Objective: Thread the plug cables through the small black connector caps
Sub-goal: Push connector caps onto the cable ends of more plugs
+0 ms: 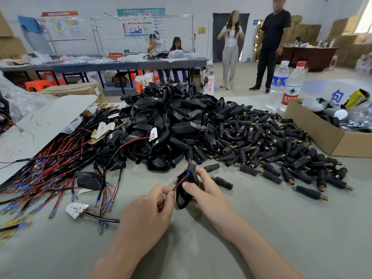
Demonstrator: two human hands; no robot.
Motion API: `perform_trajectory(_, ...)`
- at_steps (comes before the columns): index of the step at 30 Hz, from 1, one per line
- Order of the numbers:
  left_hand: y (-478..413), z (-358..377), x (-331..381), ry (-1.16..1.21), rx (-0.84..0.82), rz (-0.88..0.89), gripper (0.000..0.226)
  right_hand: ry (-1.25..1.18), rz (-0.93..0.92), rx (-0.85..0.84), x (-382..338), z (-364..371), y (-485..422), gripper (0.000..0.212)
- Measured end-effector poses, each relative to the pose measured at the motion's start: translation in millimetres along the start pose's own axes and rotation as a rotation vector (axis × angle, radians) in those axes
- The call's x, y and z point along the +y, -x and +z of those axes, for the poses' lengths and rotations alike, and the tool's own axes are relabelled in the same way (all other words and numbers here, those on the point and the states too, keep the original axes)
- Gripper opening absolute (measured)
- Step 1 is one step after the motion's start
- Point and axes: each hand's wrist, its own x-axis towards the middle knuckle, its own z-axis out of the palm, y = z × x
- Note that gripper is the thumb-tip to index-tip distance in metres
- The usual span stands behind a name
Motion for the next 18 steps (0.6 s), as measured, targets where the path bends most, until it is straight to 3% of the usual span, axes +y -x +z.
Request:
perform_trajectory(8,-1,-2,2,0.149,0.030,-0.024,0.014,-0.103,0.081,-0.014,-2,-1,1,0.023)
perform_trajectory(13,0,4,1,0.152,0.019,-0.012,0.004,-0.006,0.071,-0.051,-6,1,3,0.020)
perform_trajectory(18,-2,3,0,0.103,0.005,-0.022,0.020,-0.041,0.024,0.025,-11,0,2,0.021)
